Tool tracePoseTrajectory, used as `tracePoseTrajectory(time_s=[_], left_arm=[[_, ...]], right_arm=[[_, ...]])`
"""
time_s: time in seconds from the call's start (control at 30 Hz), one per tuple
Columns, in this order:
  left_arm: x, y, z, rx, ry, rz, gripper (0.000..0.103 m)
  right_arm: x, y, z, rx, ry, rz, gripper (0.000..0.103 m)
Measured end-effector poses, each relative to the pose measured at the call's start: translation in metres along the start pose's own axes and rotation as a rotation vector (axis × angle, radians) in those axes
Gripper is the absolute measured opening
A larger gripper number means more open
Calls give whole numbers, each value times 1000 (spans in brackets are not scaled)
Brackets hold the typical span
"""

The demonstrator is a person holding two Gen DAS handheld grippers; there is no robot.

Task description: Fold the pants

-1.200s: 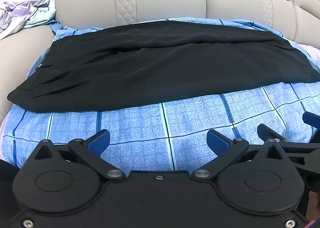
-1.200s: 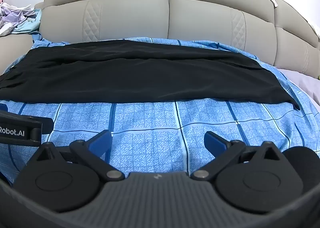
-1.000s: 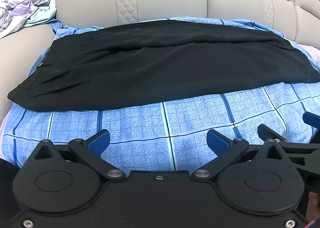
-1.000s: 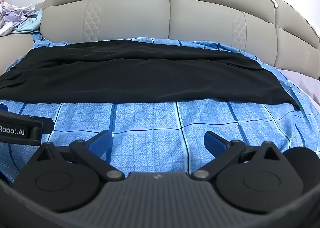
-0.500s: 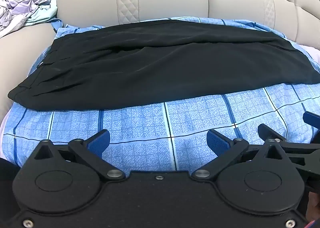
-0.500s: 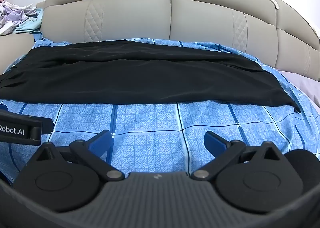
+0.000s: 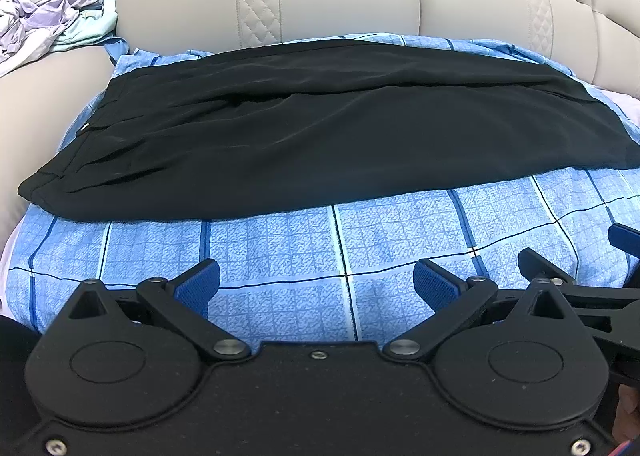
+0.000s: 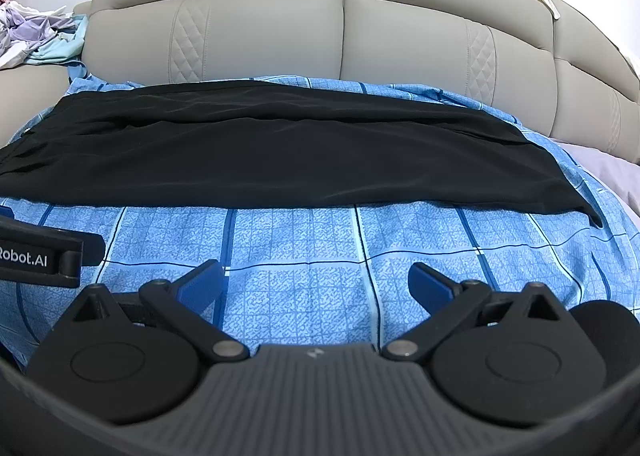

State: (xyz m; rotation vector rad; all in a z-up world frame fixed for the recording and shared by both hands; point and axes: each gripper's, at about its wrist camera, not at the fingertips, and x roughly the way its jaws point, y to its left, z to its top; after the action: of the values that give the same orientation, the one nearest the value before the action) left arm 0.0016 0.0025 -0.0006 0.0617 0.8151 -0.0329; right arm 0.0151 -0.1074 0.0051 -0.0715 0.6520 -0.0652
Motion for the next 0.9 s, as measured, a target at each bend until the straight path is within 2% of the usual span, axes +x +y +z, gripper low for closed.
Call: tracePoseTrajectory(time_s=[0.9], left_arm=[[1, 0, 2, -11, 5, 7, 103]], right_arm=[[2, 0, -1, -1, 1, 3, 103]])
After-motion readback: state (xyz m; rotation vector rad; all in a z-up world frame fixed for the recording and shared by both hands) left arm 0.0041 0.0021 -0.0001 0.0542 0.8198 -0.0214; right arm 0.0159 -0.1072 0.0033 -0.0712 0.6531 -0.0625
